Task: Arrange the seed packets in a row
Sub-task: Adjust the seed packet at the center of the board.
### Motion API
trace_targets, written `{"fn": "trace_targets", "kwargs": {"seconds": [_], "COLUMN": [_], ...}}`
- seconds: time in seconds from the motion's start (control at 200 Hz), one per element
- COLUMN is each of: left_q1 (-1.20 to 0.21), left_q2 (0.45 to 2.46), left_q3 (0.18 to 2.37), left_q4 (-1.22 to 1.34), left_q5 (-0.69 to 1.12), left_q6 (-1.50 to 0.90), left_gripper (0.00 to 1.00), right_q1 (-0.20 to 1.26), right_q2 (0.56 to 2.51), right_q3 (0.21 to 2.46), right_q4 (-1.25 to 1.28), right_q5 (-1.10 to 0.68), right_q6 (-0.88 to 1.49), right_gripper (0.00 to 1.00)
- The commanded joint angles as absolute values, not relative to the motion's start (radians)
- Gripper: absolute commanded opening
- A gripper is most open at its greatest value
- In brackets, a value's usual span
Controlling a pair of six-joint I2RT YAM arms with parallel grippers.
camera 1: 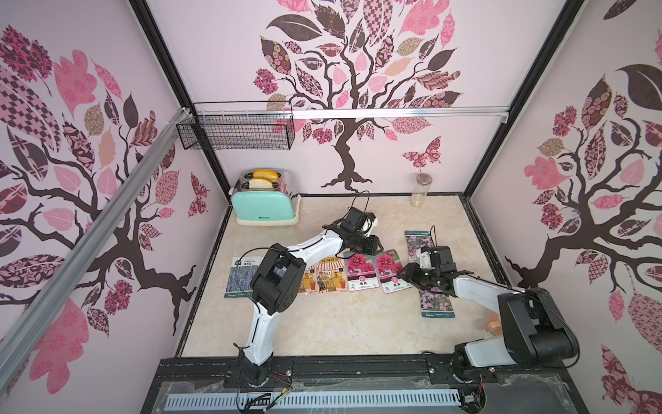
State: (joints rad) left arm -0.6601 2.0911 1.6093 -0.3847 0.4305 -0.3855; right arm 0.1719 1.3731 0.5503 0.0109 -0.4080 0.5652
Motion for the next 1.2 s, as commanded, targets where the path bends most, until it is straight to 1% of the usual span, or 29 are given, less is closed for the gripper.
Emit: {"fn": "trace_targets", "kwargs": {"seconds": [0.0, 0.09, 0.295, 0.365, 0.415, 0.525, 0.61, 0.775, 0.825, 0.885, 1.025, 1.14, 1.195], "left_q1": [-0.677, -0.697, -0.796, -0.838, -0.867, -0.911, -0.917, -0.922, -0.922, -0.922, -0.918, -0.901, -0.889], "left_q2": [2.124, 2.129, 2.115, 2.114, 2.121, 2.139, 2.157, 2.214, 2.232, 2.242, 2.223, 2.207, 2.204], "left_q3": [1.653, 1.674, 1.711, 1.718, 1.726, 1.720, 1.725, 1.812, 1.835, 1.849, 1.840, 1.824, 1.819], "left_q4": [-0.407, -0.425, -0.501, -0.532, -0.559, -0.558, -0.543, -0.590, -0.601, -0.602, -0.581, -0.567, -0.563], "left_q5": [0.433, 0.430, 0.476, 0.498, 0.507, 0.520, 0.523, 0.535, 0.530, 0.528, 0.525, 0.523, 0.526], "left_q6": [-0.350, -0.341, -0.297, -0.290, -0.284, -0.297, -0.316, -0.292, -0.291, -0.295, -0.300, -0.302, -0.307], "left_gripper": [0.40, 0.41, 0.42, 0.42, 0.42, 0.42, 0.42, 0.43, 0.42, 0.42, 0.42, 0.42, 0.42], "right_q1": [0.161, 0.117, 0.042, 0.020, 0.019, 0.018, 0.018, 0.017, 0.018, 0.018, 0.015, 0.015, 0.014], "right_q2": [1.283, 1.242, 1.181, 1.170, 1.155, 1.128, 1.128, 1.135, 1.149, 1.184, 1.325, 1.488, 1.520], "right_q3": [0.595, 0.606, 0.611, 0.618, 0.614, 0.567, 0.524, 0.451, 0.437, 0.434, 0.462, 0.553, 0.587], "right_q4": [-0.105, -0.141, -0.302, -0.385, -0.424, -0.431, -0.430, -0.404, -0.389, -0.371, -0.306, -0.286, -0.274], "right_q5": [-0.329, -0.344, -0.212, -0.172, -0.145, -0.181, -0.192, -0.167, -0.162, -0.155, -0.166, -0.218, -0.212], "right_q6": [0.523, 0.517, 0.549, 0.556, 0.568, 0.596, 0.614, 0.666, 0.677, 0.678, 0.653, 0.600, 0.594], "right_gripper": [0.54, 0.56, 0.56, 0.54, 0.51, 0.49, 0.49, 0.46, 0.46, 0.48, 0.52, 0.51, 0.51]}}
